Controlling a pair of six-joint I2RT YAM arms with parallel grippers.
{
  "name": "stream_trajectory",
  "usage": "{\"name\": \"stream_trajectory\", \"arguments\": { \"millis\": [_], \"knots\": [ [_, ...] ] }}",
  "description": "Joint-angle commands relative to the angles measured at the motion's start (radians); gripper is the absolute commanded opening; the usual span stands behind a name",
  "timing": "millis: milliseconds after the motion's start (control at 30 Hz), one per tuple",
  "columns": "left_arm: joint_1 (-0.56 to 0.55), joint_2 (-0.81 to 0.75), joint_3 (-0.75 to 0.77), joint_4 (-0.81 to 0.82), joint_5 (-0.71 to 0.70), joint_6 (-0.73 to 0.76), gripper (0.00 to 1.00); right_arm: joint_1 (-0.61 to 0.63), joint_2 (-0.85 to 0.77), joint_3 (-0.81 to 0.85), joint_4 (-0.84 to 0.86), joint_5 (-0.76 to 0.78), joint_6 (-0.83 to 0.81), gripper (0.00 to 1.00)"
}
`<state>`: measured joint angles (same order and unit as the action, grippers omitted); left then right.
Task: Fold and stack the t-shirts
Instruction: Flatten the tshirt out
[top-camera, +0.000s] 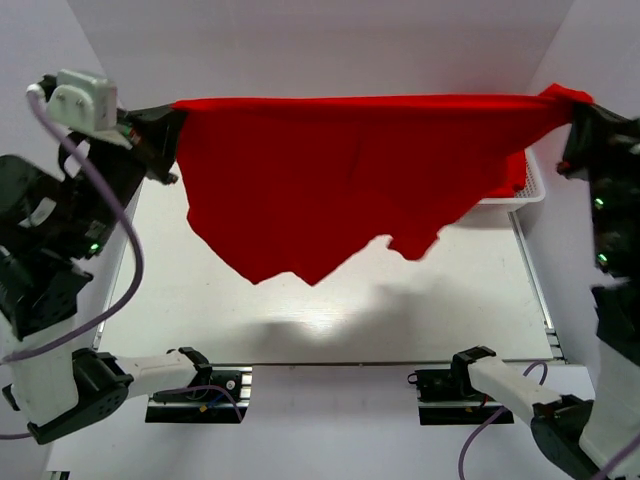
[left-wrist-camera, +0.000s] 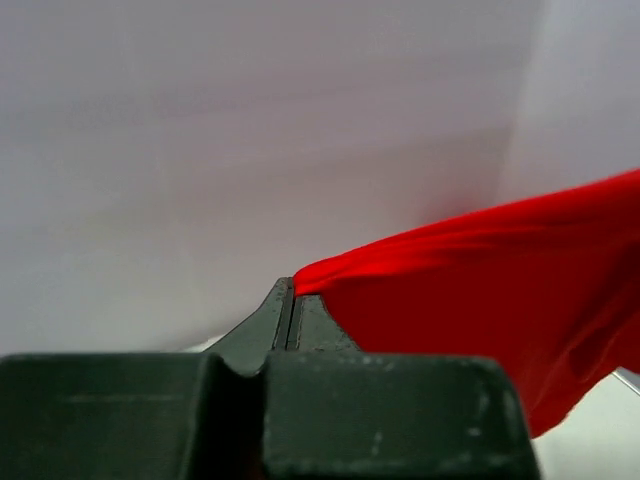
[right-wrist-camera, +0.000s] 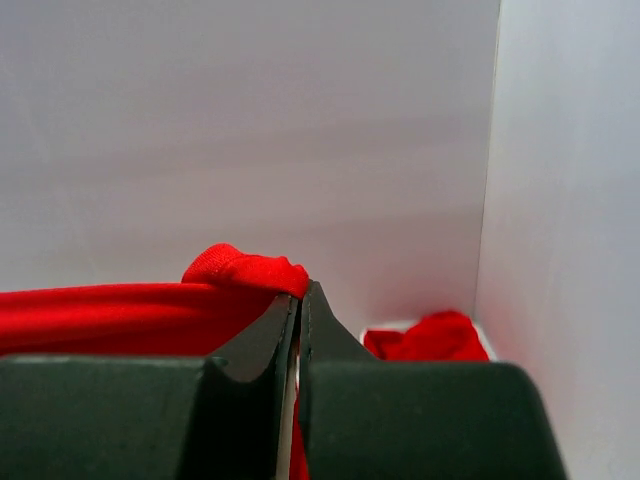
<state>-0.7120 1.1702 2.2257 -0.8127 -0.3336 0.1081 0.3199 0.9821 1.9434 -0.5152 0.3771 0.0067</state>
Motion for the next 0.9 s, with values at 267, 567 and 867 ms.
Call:
{"name": "stream_trajectory", "arguments": {
  "millis": [267, 567, 867],
  "knots": [
    [0.028, -0.043, -0.053, 0.010, -0.022, 0.015, 0.00, -0.024, -0.100, -0.082, 0.007, 0.103, -0.013, 0.00],
    [0.028, -0.058, -0.626, 0.254, -0.487, -0.117, 0.00, -0.027, 0.011, -0.551, 0.219, 0.117, 0.182, 0.00],
    [0.178, 0.340, -0.784, 0.365, -0.464, -0.182, 0.00, -0.031, 0.441, -0.642, 0.435, -0.013, 0.266, 0.00]
  ]
}}
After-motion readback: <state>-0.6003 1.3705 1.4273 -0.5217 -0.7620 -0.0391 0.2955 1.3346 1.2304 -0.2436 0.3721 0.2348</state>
